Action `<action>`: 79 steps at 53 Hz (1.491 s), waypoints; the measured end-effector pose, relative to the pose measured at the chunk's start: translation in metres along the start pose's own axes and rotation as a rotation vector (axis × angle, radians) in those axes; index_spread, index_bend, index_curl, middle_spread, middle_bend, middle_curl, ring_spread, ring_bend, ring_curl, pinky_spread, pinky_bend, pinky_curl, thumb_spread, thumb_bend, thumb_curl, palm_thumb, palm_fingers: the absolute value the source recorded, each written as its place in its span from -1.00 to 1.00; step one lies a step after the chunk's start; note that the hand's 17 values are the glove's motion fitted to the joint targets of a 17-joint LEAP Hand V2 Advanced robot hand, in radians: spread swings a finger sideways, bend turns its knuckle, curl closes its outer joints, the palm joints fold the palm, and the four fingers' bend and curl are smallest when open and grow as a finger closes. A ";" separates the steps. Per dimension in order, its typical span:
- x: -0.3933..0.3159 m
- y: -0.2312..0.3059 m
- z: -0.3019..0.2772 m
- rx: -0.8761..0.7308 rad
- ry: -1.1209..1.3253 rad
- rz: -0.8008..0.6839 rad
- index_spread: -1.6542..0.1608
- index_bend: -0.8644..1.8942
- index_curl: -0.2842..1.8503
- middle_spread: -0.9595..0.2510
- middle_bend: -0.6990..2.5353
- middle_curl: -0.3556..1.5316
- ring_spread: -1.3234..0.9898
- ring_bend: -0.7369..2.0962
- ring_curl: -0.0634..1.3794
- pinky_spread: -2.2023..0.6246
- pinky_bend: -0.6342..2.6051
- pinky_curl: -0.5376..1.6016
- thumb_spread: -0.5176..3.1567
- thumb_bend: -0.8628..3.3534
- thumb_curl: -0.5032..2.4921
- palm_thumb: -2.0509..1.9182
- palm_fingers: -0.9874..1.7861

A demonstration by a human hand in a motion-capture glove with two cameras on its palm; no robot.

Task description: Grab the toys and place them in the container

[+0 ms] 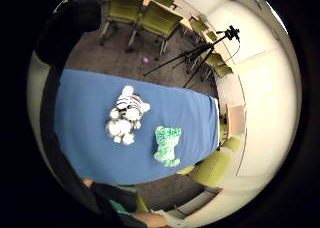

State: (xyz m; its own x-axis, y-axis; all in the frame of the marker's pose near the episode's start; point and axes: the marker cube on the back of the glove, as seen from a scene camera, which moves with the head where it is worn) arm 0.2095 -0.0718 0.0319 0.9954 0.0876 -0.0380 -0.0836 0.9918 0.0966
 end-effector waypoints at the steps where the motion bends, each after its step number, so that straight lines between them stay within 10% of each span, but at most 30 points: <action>1: 0.004 -0.001 0.007 -0.007 0.001 0.007 0.52 -0.24 -0.36 0.39 -0.33 -0.14 -0.12 -0.13 -0.48 0.48 -0.17 -0.20 -0.17 -0.63 -0.52 -0.02 -0.25; 25: 0.060 0.009 0.164 -0.278 0.001 0.161 0.50 -0.23 -0.32 0.33 -0.40 -0.17 -0.15 -0.16 -0.49 0.48 -0.19 -0.19 -0.12 -0.62 -0.55 -0.01 -0.26; 46: 0.066 0.046 0.187 -0.349 -0.106 0.192 0.49 -0.28 -0.35 0.41 -0.47 -0.21 -0.02 -0.27 -0.53 0.53 -0.04 -0.13 -0.11 -0.60 -0.51 0.04 -0.28; 67: 0.061 0.058 0.184 -0.287 -0.042 0.179 0.38 -0.20 -0.28 0.03 -0.30 -0.13 -0.23 0.11 -0.34 0.30 -0.10 -0.17 -0.12 -0.49 -0.35 0.33 0.53; 79: 0.053 0.067 0.173 -0.350 -0.086 0.134 0.43 -0.01 -0.13 -0.03 -0.11 0.02 -0.23 0.21 -0.22 0.26 -0.15 -0.16 -0.24 -0.50 -0.26 0.33 0.66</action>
State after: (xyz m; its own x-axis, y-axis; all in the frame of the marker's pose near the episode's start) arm 0.2646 -0.0165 0.2089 0.9736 0.2253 0.0368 -0.2093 0.9451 -0.2510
